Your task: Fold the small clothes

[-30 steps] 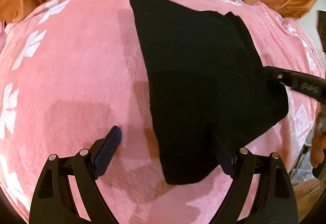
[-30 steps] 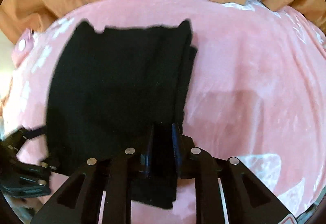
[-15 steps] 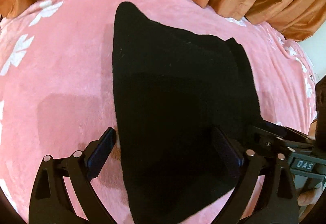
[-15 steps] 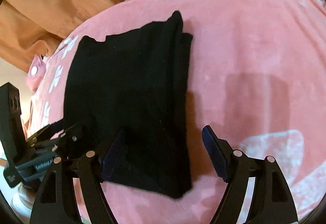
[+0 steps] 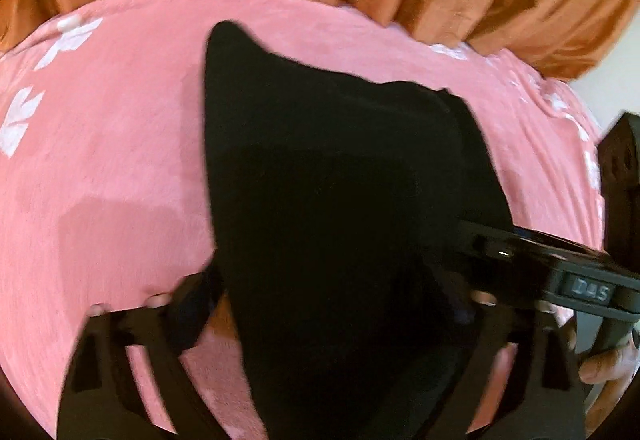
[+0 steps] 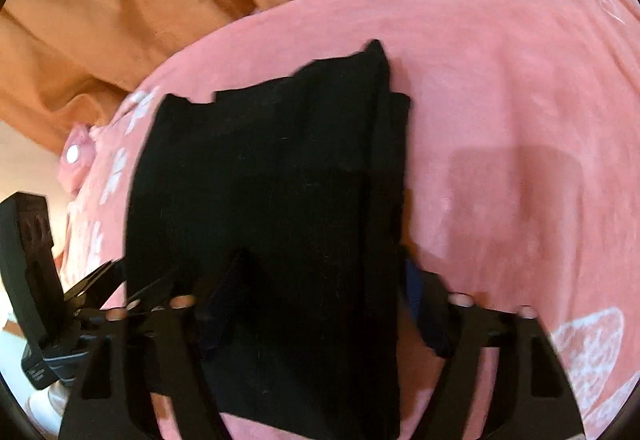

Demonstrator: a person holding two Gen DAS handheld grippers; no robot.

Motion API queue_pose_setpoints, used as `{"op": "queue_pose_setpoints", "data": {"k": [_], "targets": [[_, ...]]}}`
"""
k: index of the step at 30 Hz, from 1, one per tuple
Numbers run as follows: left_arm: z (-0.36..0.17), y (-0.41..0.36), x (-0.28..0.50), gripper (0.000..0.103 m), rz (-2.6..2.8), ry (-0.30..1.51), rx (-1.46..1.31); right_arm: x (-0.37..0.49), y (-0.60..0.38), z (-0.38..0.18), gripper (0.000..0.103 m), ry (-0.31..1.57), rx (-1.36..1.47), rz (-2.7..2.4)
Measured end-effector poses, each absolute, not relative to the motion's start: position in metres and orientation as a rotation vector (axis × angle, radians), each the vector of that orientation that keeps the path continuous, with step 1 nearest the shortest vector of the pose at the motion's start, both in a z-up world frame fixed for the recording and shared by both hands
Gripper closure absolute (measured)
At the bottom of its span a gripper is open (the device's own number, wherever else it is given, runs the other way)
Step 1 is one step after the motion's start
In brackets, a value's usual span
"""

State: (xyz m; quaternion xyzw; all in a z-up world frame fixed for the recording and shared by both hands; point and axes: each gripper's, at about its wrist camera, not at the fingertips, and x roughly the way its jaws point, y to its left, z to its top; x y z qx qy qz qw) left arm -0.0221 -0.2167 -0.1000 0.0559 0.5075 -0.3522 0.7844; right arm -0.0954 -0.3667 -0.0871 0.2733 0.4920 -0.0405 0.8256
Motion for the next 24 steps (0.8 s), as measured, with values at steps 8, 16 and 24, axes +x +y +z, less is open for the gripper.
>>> {"op": "queue_pose_setpoints", "data": {"k": [8,16,24], "targets": [[-0.069,-0.207,-0.016,0.075,-0.795,1.092,0.086,-0.094,-0.350,-0.053,0.078,0.981,0.536,-0.060],[0.000,-0.171,-0.008,0.077,-0.850,0.968,0.009,-0.101,-0.320,0.019,0.080,0.819,0.512,0.016],[0.078,-0.100,0.000,0.069,-0.794,0.714,-0.016,-0.099,-0.275,0.107,0.080,0.541,0.470,0.164]]}}
